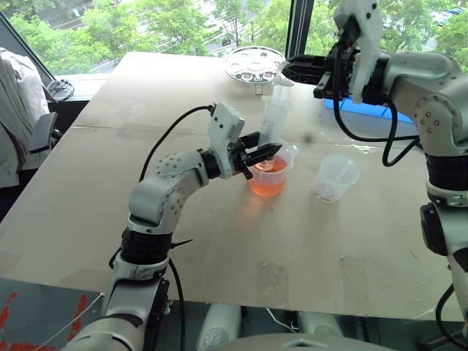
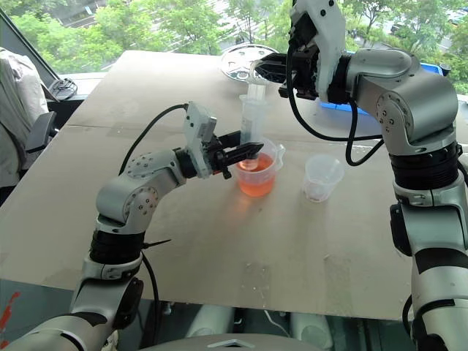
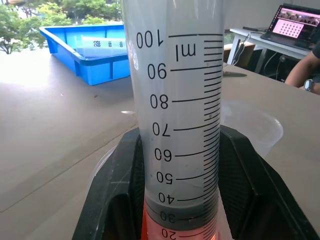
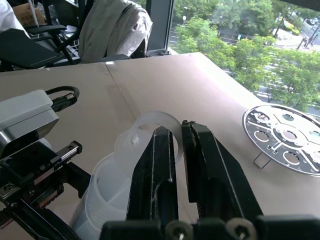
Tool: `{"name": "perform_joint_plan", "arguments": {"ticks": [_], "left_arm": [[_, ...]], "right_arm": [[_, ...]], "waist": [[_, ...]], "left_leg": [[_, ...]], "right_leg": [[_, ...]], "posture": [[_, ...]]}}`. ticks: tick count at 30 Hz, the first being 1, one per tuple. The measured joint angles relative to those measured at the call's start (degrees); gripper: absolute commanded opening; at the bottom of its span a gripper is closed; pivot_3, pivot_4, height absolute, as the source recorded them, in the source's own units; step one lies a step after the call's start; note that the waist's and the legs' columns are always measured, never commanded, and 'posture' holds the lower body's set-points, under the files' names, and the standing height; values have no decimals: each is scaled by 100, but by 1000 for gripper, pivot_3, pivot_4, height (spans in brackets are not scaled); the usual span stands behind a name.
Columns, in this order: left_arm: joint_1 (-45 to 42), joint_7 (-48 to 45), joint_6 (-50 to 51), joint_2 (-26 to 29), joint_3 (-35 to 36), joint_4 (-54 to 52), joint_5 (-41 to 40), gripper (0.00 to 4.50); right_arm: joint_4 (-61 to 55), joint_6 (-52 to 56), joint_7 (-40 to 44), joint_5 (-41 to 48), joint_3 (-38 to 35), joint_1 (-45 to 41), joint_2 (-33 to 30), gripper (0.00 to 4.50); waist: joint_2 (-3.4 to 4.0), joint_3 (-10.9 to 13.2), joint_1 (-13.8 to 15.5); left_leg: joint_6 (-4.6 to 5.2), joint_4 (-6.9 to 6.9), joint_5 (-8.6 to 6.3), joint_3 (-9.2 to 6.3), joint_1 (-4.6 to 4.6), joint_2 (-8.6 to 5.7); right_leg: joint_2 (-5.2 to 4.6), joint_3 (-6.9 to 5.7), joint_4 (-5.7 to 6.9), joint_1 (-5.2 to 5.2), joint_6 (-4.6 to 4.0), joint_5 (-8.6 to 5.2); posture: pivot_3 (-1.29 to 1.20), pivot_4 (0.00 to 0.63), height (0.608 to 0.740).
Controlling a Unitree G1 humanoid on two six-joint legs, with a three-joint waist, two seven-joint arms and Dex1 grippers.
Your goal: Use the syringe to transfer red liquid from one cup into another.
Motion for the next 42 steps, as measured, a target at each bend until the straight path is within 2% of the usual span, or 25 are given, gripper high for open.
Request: {"name": "perform_joint_plan", "arguments": {"ticks": [2, 3, 11, 15, 22, 28, 35, 42], "left_arm": [[3, 0, -69, -24, 10, 11, 4, 1397], [3, -1, -111, -36, 15, 16, 6, 1397], [-32, -145, -619, -96, 6, 125, 32, 1397], [-181, -145, -765, -175, 0, 253, 35, 1397], [-355, -159, -965, -316, 5, 487, 42, 1397], [-509, -186, -980, -326, 192, 500, -108, 1397], [-549, -296, -993, -331, 38, 525, -98, 1397], [-1323, -99, -647, -567, 115, 630, -320, 1397]], "right_arm": [[0, 0, 1, 4, -5, -24, -13, 38], [-1, 0, 27, 28, -50, -29, -16, 816], [51, 8, -115, 23, -496, -91, -43, 4376], [54, 175, -240, 175, -825, -38, 15, 4376], [-272, 799, -675, 909, -1794, 542, 93, 4455], [-520, 1194, -1445, 1938, -3184, 839, 423, 4455], [-1037, 1250, -1588, 2386, -3011, 1023, 410, 4455], [-1469, 1252, -1384, 2540, -3055, 1738, -346, 4455]], "waist": [[0, 0, 1], [0, 0, 2], [0, 0, 9], [0, 0, 15], [0, 0, 14], [2, 1, 5], [4, 2, -3], [3, 2, 69]], "left_leg": [[0, 0, 0, 0, 0, 0], [0, 0, 0, 0, 0, 0], [0, 0, 0, 1, -1, 0], [0, 1, 0, -1, -2, 0], [1, 0, 0, 2, -5, 0], [2, 1, 0, 2, -6, 0], [3, 4, 0, 4, -5, 1], [4, 13, -1, 3, -16, -3]], "right_leg": [[0, 0, 0, 0, 0, 0], [0, 0, -1, 0, 0, 0], [-1, 0, 0, 0, 0, 0], [-1, -2, -1, 1, 0, 0], [-2, 1, -2, 0, 0, 0], [0, 1, 2, 0, 0, 0], [8, 1, 3, 1, 0, 0], [23, -3, -5, 4, 2, 0]], "posture": [[0, 150, 740], [0, 150, 740], [0, 150, 740], [0, 150, 740], [0, 150, 740], [0, 150, 740], [0, 150, 740], [0, 150, 740]]}}
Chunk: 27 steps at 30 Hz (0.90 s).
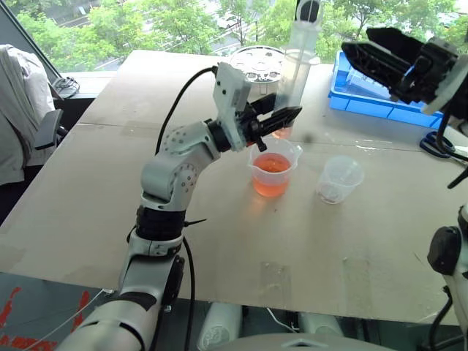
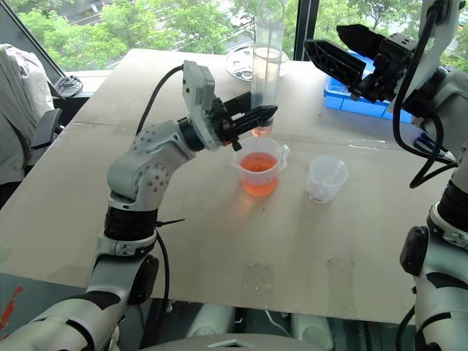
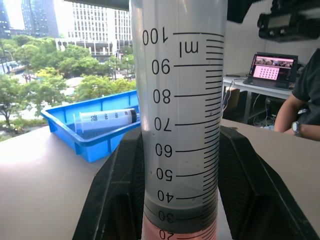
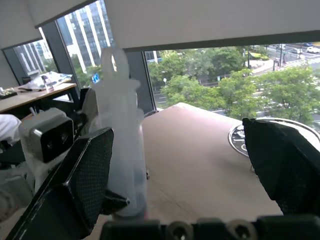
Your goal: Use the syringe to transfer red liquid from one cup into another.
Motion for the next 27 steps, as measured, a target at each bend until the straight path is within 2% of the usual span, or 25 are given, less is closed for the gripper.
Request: {"name": "perform_joint_plan", "arguments": {"ticks": [7, 14, 21, 27], "left_arm": [[-758, 175, 264, -790, -160, 331, -145, 1397], [-1090, 7, -401, -1707, -954, 1920, 484, 1397], [-975, -119, -1321, -2260, -1027, 2672, 910, 1397], [-767, -176, -1952, -2292, -1028, 2880, 1240, 1397]], "right_arm": [[14, -93, -56, 0, -483, 363, -702, 4455], [116, -126, 174, -90, -959, 906, -1718, 4455], [162, -137, 218, -100, -908, 889, -1892, 4455], [202, -100, 233, -73, -363, 590, -1890, 4455]], "waist": [[0, 0, 6], [3, 0, 37], [6, 1, -38], [9, 0, -48]], "left_leg": [[0, 0, 0, -1, 1, 1], [1, -2, 0, 20, 7, 5], [1, -4, 0, 30, 11, 17], [1, -3, 0, 34, 13, 17]], "right_leg": [[6, -1, 2, 1, 0, 0], [13, 17, 1, 0, 1, -1], [18, 26, 2, 0, 0, -1], [18, 31, 3, 0, 0, 0]], "posture": [[0, 150, 740], [0, 150, 740], [0, 150, 740], [0, 150, 740]]}}
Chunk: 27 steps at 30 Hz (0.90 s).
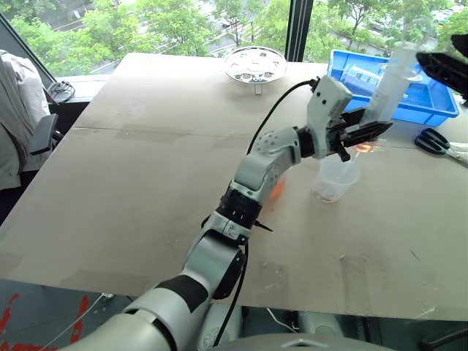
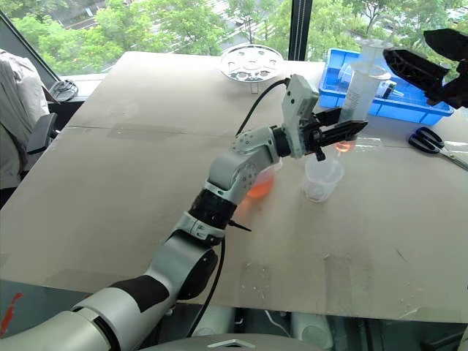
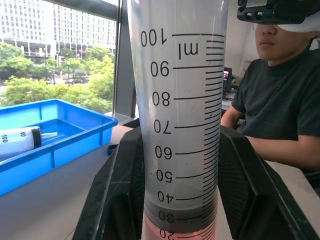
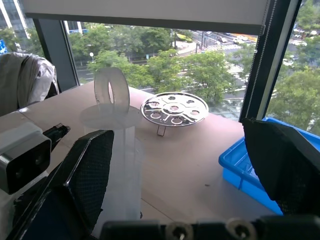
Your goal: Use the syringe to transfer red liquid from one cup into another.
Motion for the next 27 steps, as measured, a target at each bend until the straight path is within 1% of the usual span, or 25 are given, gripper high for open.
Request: {"name": "perform_joint_plan", "arguments": {"ticks": [3, 6, 8, 11, 13, 15, 17, 20, 24, 27], "left_arm": [[61, 2, -138, 34, 28, 25, 85, 1397], [131, 8, -211, 116, 30, 27, 214, 1397], [178, 23, -225, 165, 31, 27, 286, 1397], [193, 89, -254, 198, 45, 19, 351, 1397], [180, 150, -285, 202, 52, -29, 384, 1397], [177, 147, -292, 194, 23, -39, 459, 1397], [167, 122, -247, 173, -128, -21, 596, 1397], [218, 18, -93, 211, -440, 135, 882, 1397], [217, -56, -78, 219, -467, 136, 944, 1397], [218, -103, -77, 212, -476, 136, 953, 1397]], "right_arm": [[66, -5, 106, -75, 303, -218, -64, 4455], [228, -52, 353, -334, 744, -482, -171, 4455], [343, -127, 521, -498, 1017, -636, -169, 4455], [545, -135, 677, -607, 1222, -871, -88, 4455], [728, -16, 763, -512, 1218, -1013, -48, 4455], [754, 94, 970, -449, 1218, -1017, -225, 4455], [729, 171, 1422, -328, 1127, -852, -661, 4455], [703, 188, 1982, -233, 724, -541, -1206, 4455], [845, 223, 2334, -129, 374, -363, -1335, 4455], [874, 231, 2367, -12, 204, -379, -1339, 4455]], "waist": [[1, 0, 11], [1, 0, 13], [1, 0, 13], [1, 0, 18], [1, 0, 27], [2, 1, 77], [6, 1, 160], [6, 1, 186], [11, -2, 128], [14, -3, 128]], "left_leg": [[0, 0, 0, 0, -1, 0], [0, 0, 0, -2, -1, 0], [0, 0, 0, -2, -1, 0], [0, 1, 0, -3, -2, 0], [0, 0, 0, -3, -2, 0], [0, -1, 0, -6, -6, -1], [2, -1, -2, -10, -10, -2], [7, 4, -5, -12, -18, -7], [10, 8, -7, 3, -4, -6], [10, 7, -7, 0, 2, 1]], "right_leg": [[-1, 0, -1, 0, 0, 0], [0, -3, -2, 0, 0, 0], [0, -3, -1, -1, 0, 0], [-2, -3, -2, -1, 0, 0], [-4, -2, -2, -2, 0, 0], [-3, -8, -6, -3, 0, 0], [-4, -14, -12, -2, 0, -1], [-5, -16, -20, -2, 2, -2], [-10, 0, -1, -1, 3, -1], [-6, -2, 4, 0, 2, -1]], "posture": [[0, 150, 740], [0, 150, 740], [0, 150, 740], [0, 150, 740], [0, 150, 740], [0, 150, 740], [0, 150, 740], [0, 150, 740], [0, 150, 740], [0, 150, 740]]}}
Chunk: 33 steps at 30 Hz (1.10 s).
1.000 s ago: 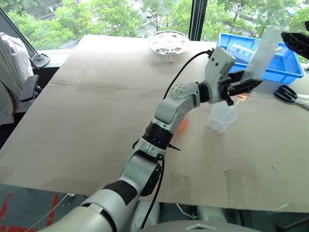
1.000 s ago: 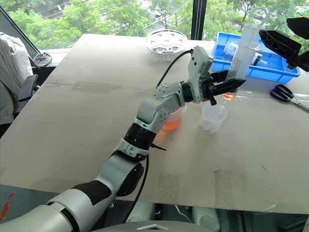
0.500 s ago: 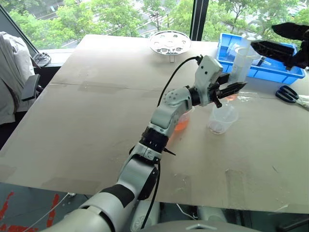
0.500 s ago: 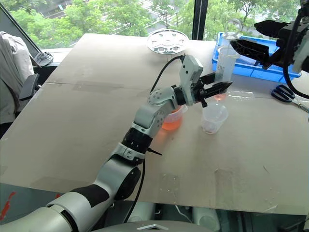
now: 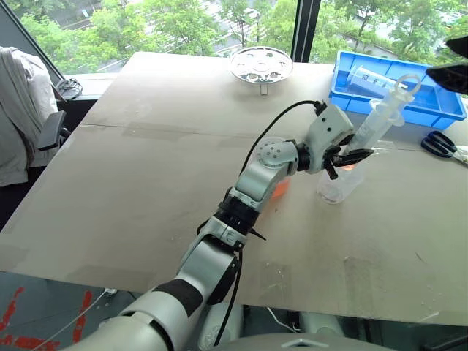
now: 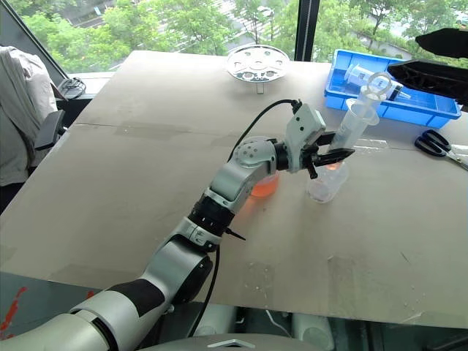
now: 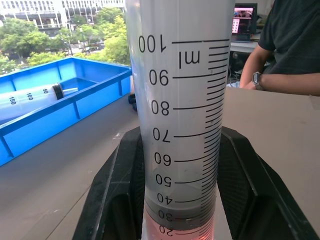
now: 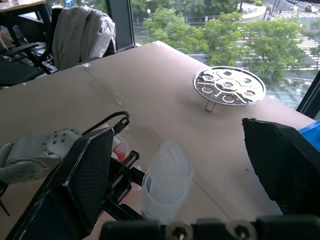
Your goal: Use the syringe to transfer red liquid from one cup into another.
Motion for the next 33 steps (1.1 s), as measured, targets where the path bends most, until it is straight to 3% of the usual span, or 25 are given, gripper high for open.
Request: {"name": "perform_joint_plan", "arguments": {"ticks": [2, 5, 14, 18, 33], "left_arm": [[0, -15, -8, -15, 4, 0, 1, 1397], [-4, -15, -12, -72, 67, 0, -13, 1397], [-25, -15, -9, -135, 119, -2, -30, 1397], [-30, -10, 12, -161, 118, -10, -30, 1397], [-74, 17, 111, -179, 126, -42, -57, 1397]], "right_arm": [[-3, -14, -42, -7, -17, -2, 2, 4220], [-6, -101, -172, -139, 148, -58, 15, 3262], [-50, -571, -136, -647, 787, -185, 21, 3262], [-55, -592, -100, -661, 908, -345, 62, 2132], [-189, -501, -31, -794, 1033, -217, 17, 2132]], "waist": [[1, -1, 0], [1, -1, 5], [1, 0, 17], [2, 0, 9], [2, 0, 12]], "left_leg": [[0, 0, 0, 1, 0, 0], [0, 0, 0, 4, -1, -1], [0, 0, 0, 2, -7, -3], [0, 1, 0, 1, -6, -2], [0, 2, 0, 2, -6, -3]], "right_leg": [[0, 1, 0, 0, 0, 0], [-2, 3, -3, 0, 0, 0], [-2, 0, -9, -1, 1, 0], [-2, 0, -7, -1, 0, 0], [-3, 1, -7, -1, 0, 0]], "posture": [[0, 150, 740], [0, 150, 740], [0, 150, 740], [0, 150, 740], [0, 150, 740]]}}
